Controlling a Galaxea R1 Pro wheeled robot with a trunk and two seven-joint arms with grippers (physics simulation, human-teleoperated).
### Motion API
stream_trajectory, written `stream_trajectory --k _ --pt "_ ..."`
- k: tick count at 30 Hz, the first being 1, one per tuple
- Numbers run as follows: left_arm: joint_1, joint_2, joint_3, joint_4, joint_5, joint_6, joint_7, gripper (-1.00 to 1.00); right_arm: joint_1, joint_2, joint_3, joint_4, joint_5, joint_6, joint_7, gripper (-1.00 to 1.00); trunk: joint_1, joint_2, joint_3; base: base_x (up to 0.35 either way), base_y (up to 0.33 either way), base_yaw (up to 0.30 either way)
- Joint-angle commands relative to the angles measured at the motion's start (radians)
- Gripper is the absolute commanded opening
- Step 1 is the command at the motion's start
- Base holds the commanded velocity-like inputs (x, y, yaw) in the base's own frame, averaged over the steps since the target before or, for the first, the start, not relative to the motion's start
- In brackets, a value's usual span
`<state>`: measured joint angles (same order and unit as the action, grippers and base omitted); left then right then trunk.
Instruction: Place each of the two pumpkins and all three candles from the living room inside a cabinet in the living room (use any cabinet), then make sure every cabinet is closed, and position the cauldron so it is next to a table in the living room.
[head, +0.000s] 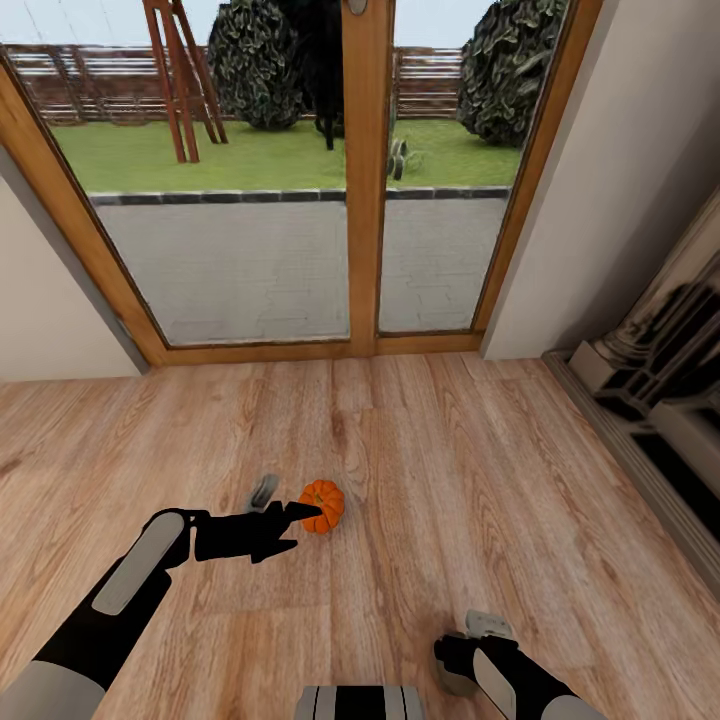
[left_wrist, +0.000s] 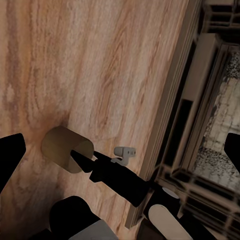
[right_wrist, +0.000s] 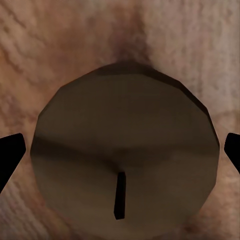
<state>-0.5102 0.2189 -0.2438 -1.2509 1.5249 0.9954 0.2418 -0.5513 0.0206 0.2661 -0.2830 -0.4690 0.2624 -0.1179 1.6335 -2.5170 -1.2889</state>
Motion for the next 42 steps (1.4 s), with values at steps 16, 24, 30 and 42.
stream_trajectory --k 16,24,30,42 --pt "-0.001 0.003 -0.002 -0.001 0.012 0.000 0.009 1.00 0.000 -0.001 0.008 -0.002 -0.010 0.005 -0.008 1.00 0.002 -0.001 -0.020 0.000 0.000 0.000" --pt "0.000 0.004 -0.002 -0.001 0.012 0.000 0.010 1.00 0.000 0.000 0.008 -0.002 -0.010 0.005 -0.008 1.00 0.002 -0.001 -0.020 0.000 0.000 0.000" --pt "-0.001 0.004 -0.001 -0.001 0.012 0.000 0.010 1.00 0.001 0.000 0.008 -0.002 -0.010 0.004 -0.008 1.00 0.002 -0.001 -0.020 0.000 0.000 0.000" --pt "-0.001 0.004 -0.002 0.001 0.012 0.000 0.010 1.00 0.000 0.000 0.008 -0.002 -0.009 0.004 -0.008 -1.00 0.004 -0.002 -0.036 0.000 0.000 0.000"
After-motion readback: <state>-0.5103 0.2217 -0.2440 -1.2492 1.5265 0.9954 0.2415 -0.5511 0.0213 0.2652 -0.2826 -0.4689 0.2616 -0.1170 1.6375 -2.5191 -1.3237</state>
